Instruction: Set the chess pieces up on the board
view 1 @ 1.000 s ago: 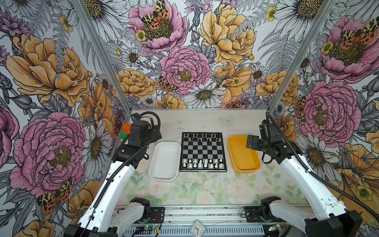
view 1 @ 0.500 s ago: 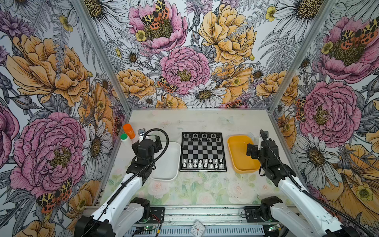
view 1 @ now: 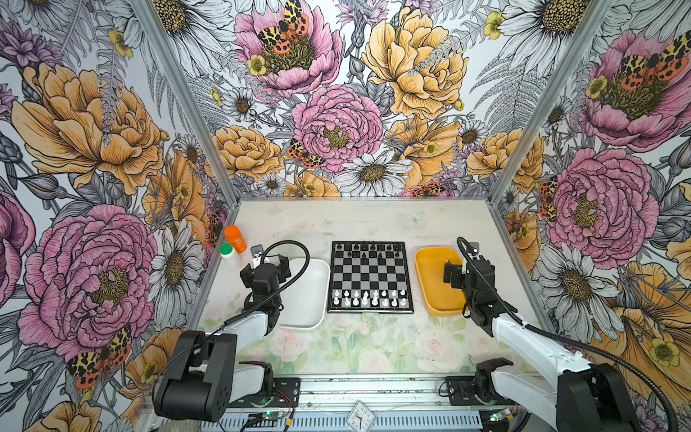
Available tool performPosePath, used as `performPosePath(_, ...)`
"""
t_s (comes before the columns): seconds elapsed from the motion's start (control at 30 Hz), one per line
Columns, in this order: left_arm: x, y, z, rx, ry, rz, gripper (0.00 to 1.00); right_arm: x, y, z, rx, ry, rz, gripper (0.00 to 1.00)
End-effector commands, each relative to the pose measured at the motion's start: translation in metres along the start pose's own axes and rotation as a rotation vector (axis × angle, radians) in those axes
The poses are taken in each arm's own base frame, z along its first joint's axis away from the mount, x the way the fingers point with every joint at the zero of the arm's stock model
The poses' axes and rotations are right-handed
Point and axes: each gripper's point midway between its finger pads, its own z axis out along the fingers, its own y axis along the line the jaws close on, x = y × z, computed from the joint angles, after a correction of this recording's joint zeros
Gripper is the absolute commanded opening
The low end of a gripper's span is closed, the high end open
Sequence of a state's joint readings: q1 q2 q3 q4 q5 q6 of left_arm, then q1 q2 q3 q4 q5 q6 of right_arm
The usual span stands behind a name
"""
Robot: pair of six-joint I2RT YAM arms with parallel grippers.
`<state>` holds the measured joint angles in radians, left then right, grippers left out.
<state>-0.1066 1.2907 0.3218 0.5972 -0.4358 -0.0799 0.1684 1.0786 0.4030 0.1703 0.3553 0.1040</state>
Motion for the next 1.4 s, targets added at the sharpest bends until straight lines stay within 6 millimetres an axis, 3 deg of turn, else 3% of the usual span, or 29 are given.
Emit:
performPosePath(0.0, -0.033, -0.018, 0.007, 0.088, -0.102, 0.012, 0.99, -0.015, -0.006, 0.009, 0.028, -0.081, 0.046, 1.0)
performPosePath(0.13, -0.035, -0.013, 0.01, 0.089, -0.158, 0.02, 0.99, -0.007, -0.009, 0.024, 0.037, -0.057, 0.06, 1.0)
performPosePath(0.4, -0.018, -0.016, 0.022, 0.108, -0.187, 0.013, 0.99, -0.024, -0.018, 0.035, 0.041, -0.15, 0.056, 1.0)
performPosePath(0.7, -0.017, -0.017, 0.032, 0.165, -0.138, -0.012, 0.99, -0.033, -0.022, 0.038, 0.039, -0.226, 0.055, 1.0)
performPosePath(1.03, -0.016, -0.018, 0.036, 0.196, -0.117, -0.018, 0.99, -0.035, -0.009, 0.039, -0.047, -0.235, 0.042, 1.0)
performPosePath(1.17, -0.016, -0.019, 0.036, 0.199, -0.115, -0.019, 0.99, -0.026, 0.005, 0.056, -0.097, -0.254, 0.037, 1.0)
performPosePath(1.37, -0.016, -0.019, 0.036, 0.201, -0.113, -0.02, 0.99, -0.019, 0.001, 0.069, -0.132, -0.201, 0.077, 1.0)
